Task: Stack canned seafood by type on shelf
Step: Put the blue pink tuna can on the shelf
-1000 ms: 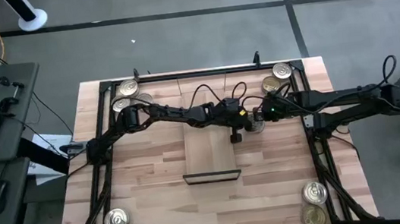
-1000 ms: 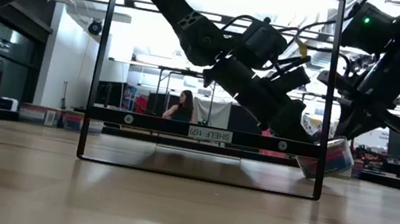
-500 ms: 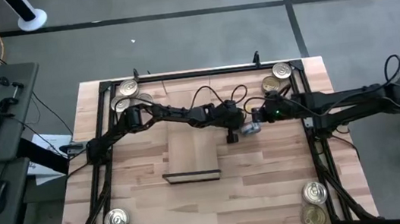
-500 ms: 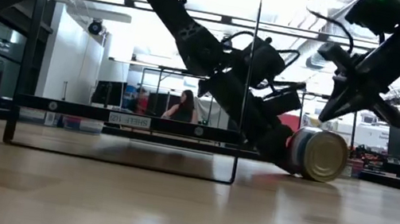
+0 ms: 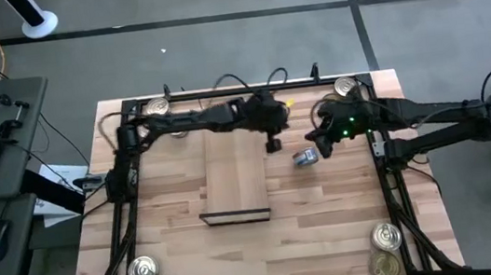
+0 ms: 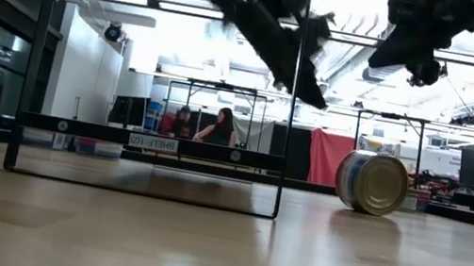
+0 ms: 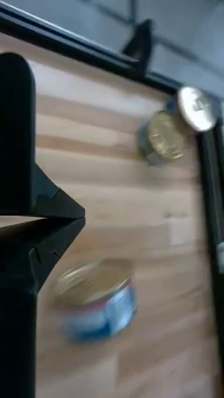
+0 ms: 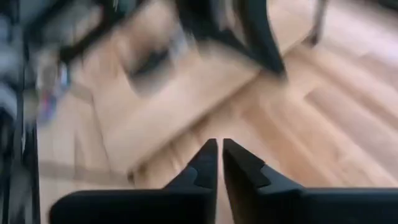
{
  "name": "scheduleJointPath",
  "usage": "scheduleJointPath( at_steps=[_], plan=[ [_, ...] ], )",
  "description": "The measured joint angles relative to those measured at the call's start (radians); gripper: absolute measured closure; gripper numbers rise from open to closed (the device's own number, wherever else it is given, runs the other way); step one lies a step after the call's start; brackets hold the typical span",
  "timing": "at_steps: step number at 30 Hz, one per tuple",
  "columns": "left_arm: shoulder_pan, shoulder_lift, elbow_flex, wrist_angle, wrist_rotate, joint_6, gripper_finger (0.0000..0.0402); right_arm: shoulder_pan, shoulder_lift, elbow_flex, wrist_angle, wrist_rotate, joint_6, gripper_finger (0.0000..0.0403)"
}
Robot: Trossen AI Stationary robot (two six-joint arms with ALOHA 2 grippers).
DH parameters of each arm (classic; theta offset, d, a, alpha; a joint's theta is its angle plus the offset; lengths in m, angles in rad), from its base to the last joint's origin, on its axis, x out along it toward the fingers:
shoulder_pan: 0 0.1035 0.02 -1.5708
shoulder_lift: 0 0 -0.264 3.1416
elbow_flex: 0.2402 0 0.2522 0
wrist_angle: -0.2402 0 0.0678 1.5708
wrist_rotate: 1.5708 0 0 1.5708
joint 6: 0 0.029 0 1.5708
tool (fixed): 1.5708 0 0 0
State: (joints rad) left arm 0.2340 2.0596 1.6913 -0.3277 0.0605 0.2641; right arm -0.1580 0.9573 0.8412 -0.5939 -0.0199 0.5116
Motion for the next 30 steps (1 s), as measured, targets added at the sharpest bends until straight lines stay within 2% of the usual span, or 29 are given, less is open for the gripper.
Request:
scheduleJointPath(
  at_steps=[3, 6, 10, 13, 15, 20, 24, 30],
  plan=[
    [-0.011, -0.115, -0.007, -0.175, 0.056, -0.060, 0.0401, -0.004, 0.092, 0.048, -0.131, -0.094, -0.128, 0.0331],
    [-0.051, -0.246, -0.055, -0.255, 0.098, -0.143, 0.0402, -0.005, 0.192, 0.088, -0.217, -0.121, -0.274, 0.0258],
    [-0.142, -0.443, -0.146, -0.236, 0.086, -0.224, 0.0402, -0.005, 0.306, 0.133, -0.293, -0.087, -0.466, 0.0161],
    [-0.223, -0.577, -0.204, -0.215, 0.056, -0.293, 0.0401, -0.005, 0.369, 0.149, -0.292, -0.078, -0.572, 0.0113],
    [-0.284, -0.652, -0.239, -0.199, 0.005, -0.327, 0.0402, -0.005, 0.403, 0.155, -0.296, -0.059, -0.641, 0.0099],
    [-0.437, -0.798, -0.319, -0.199, -0.198, -0.419, 0.0402, -0.005, 0.473, 0.162, -0.307, -0.011, -0.732, 0.0093],
    [-0.538, -0.874, -0.367, -0.208, -0.295, -0.523, 0.0401, -0.005, 0.531, 0.162, -0.307, 0.001, -0.766, 0.0093],
    [-0.649, -0.967, -0.383, -0.197, -0.439, -0.516, 0.0402, -0.005, 0.615, 0.161, -0.303, 0.078, -0.776, 0.0095]
  ],
)
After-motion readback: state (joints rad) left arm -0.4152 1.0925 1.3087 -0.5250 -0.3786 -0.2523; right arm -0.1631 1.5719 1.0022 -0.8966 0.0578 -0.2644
